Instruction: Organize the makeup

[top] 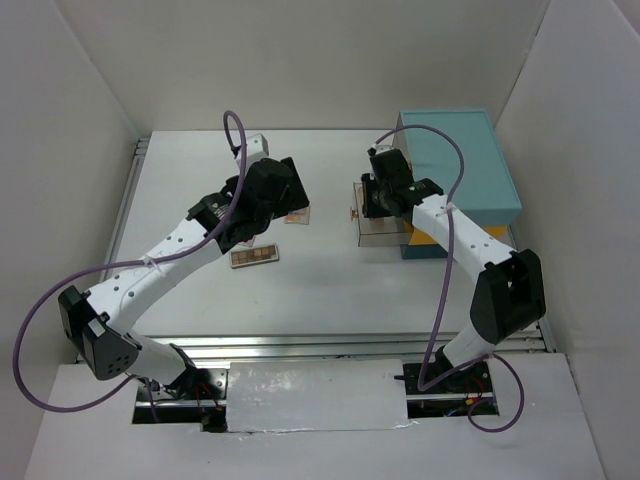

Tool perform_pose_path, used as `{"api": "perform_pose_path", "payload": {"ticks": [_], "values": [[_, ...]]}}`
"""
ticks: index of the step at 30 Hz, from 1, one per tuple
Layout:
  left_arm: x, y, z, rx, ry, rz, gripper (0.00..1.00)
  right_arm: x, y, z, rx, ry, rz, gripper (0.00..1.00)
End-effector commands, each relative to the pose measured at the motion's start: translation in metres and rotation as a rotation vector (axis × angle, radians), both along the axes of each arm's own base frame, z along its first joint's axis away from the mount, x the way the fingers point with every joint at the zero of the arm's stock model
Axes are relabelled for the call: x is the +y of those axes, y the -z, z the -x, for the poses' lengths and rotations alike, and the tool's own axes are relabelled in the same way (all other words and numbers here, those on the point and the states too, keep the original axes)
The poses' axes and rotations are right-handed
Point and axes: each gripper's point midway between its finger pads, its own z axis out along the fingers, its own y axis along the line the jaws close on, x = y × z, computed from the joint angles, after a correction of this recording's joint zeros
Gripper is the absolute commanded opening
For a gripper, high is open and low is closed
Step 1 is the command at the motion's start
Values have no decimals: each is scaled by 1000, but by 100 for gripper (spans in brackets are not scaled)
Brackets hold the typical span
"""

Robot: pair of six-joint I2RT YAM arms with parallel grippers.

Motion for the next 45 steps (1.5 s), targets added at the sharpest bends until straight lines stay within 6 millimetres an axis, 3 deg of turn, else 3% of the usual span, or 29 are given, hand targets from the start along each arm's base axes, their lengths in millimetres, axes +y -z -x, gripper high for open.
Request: {"api": "perform_pose_path", "payload": {"ticks": [1, 4, 8, 11, 16, 19, 20, 21, 22, 23, 24, 25, 28, 29, 30, 32, 33, 35, 36, 41, 45], "values": [[-7, -14, -3, -28, 22, 12, 99, 8, -9, -10, -28, 1, -41, 23], [-7, -13, -3, -30, 22, 12, 99, 9, -8, -8, -22, 6, -51, 35], [-9, -10, -4, -25, 27, 9, 99, 9, -6, -8, -16, 3, -52, 43], [-11, -8, -5, -16, 34, 6, 99, 11, -9, -7, -15, 3, -60, 56], [-9, -11, -4, -22, 31, 10, 99, 9, -32, -7, -73, 22, -88, 59], [-7, -18, -2, -35, 30, 19, 99, 27, -50, -3, -112, -25, -140, 36], [-6, -19, -2, -39, 24, 17, 99, 35, -53, -2, -118, -47, -153, 11], [-4, -19, -1, -36, 19, 13, 99, 43, -62, -4, -133, -62, -163, 3], [-2, -20, 0, -37, 11, 14, 99, 60, -56, 0, -116, -98, -155, 0], [1, -21, 1, -36, 4, 11, 99, 65, -52, 2, -99, -104, -126, 0], [5, -22, 3, -32, -11, -2, 99, 75, -60, -2, -118, -111, -119, 0], [8, -23, 4, -30, -21, -4, 99, 90, -48, 1, -96, -134, -89, 0], [27, -20, 9, -10, -79, -49, 99, 104, -30, -11, -64, -123, -30, 0], [32, -18, 11, -1, -94, -61, 99, 102, -22, -12, -52, -102, 18, 0], [40, -17, 11, 3, -118, -74, 99, 102, -28, -21, -73, -74, 41, 0], [52, -10, 14, 28, -135, -106, 99, 91, -2, -26, -27, -20, 156, 0], [57, -7, 15, 35, -144, -113, 99, 83, -10, -36, -59, 32, 202, 0], [64, -1, 16, 41, -148, -118, 99, 70, 5, -39, -27, 63, 304, 0], [67, 0, 16, 40, -149, -116, 99, 62, -1, -45, -51, 104, 344, 0], [56, 4, 14, 35, -82, -100, 99, 30, 5, -53, -58, 191, 457, 0], [45, 14, 9, 59, -35, -109, 100, -19, 10, -66, -32, 306, 482, 0]]}}
